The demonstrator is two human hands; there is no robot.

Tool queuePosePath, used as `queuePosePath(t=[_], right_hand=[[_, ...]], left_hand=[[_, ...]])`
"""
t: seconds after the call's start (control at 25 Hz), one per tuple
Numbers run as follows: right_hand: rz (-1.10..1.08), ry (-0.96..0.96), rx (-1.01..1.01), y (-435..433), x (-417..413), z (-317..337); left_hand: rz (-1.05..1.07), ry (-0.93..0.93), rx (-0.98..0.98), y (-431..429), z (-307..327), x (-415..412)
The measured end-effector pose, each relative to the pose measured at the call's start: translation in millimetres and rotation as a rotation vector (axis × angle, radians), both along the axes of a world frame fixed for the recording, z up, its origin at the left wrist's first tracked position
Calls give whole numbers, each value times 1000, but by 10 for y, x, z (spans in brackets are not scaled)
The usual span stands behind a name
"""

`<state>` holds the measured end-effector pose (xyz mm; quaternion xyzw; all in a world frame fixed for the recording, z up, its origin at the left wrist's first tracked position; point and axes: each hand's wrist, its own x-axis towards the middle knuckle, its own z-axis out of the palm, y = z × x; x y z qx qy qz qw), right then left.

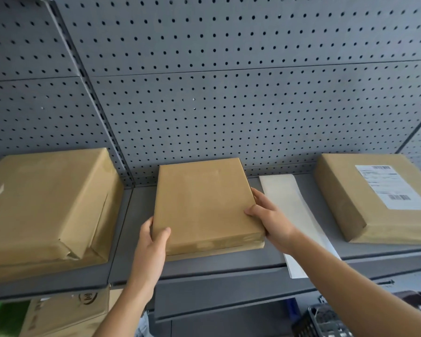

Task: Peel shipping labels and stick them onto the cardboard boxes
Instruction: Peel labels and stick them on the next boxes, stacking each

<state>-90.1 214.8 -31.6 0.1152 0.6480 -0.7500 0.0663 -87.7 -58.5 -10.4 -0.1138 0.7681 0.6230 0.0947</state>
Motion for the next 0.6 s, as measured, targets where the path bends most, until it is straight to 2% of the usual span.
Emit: queuePosePath(t=[0.16, 0.28, 0.32, 0.44, 0.52, 0.6], right_hand=[[19, 1, -7, 26, -9, -63], [-84, -21, 123, 137, -35, -47], [-170, -19, 246, 228, -69, -38], [-363, -46, 827, 707, -229, -67], [-312, -198, 1057, 1012, -347, -145], [-224, -334, 1180, 1180, -439, -228]], left_hand=[[2, 0, -4, 2, -32, -18], [-5, -23, 9, -4, -24, -43], [-10, -28, 13, -14, -20, -47], [-14, 5, -8, -63, -31, -63], [-12, 54, -25, -97, -13, -60], [-18, 106, -30, -110, 30, -57]])
